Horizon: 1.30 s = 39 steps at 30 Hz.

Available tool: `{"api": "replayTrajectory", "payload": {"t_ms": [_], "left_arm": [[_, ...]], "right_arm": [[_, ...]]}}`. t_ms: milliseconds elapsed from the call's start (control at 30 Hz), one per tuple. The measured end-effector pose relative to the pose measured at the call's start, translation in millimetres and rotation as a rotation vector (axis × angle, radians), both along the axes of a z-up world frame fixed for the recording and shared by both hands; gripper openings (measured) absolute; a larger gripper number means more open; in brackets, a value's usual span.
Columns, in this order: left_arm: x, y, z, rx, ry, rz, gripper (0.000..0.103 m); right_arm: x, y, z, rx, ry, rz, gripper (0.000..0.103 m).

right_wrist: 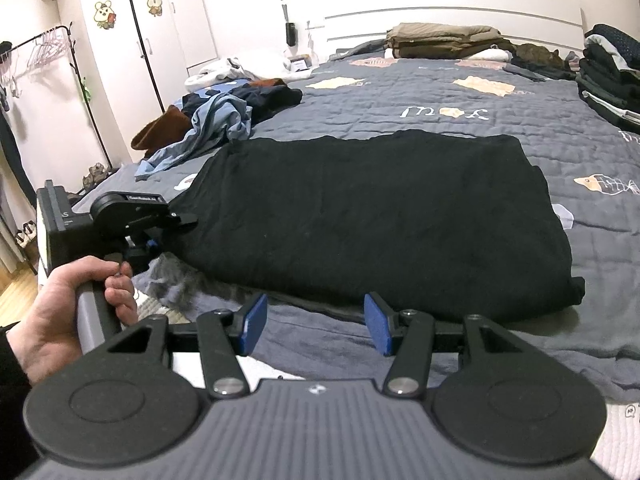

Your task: Fold clothes

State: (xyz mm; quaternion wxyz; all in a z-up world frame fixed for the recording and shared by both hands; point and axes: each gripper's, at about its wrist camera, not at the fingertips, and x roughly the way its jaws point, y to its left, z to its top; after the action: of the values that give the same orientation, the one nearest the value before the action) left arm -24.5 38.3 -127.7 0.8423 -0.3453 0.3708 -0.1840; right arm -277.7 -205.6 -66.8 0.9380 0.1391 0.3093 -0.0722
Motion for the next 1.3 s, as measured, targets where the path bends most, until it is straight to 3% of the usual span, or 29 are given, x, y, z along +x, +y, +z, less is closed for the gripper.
{"api": "replayTrajectory", "payload": {"t_ms": [200,267,367,600,733,833,1300], "left_arm": [[3,-1,-3,0.015,0.018,0.018,0.03],[3,0,-2,0.011,0.017,0.023,0.044],[0,-3,-2,0.022,0.003,0.013,0.047],[-2,-8,2,0.069,-0.045,0.003,0.035],[-6,-13,8,0.117,-0.104,-0.011,0.019],[-20,-32,12,0.186,-0.196,-0.108,0.015],[-92,-126,31,0.515,-0.629,-0.58,0.013]], "right_arm": [[-3,1,3,0.008,-0.031,0.019,0.053],[-3,2,3,0.006,-0.035,0.029,0.053],[-3,4,4,0.001,-0.034,0.034,0.053],[-5,5,5,0.002,-0.04,0.039,0.053],[-5,4,6,0.005,-0.04,0.032,0.053],[-5,3,6,0.008,-0.042,0.028,0.053],[-8,-2,7,-0.001,-0.034,0.004,0.053]]}}
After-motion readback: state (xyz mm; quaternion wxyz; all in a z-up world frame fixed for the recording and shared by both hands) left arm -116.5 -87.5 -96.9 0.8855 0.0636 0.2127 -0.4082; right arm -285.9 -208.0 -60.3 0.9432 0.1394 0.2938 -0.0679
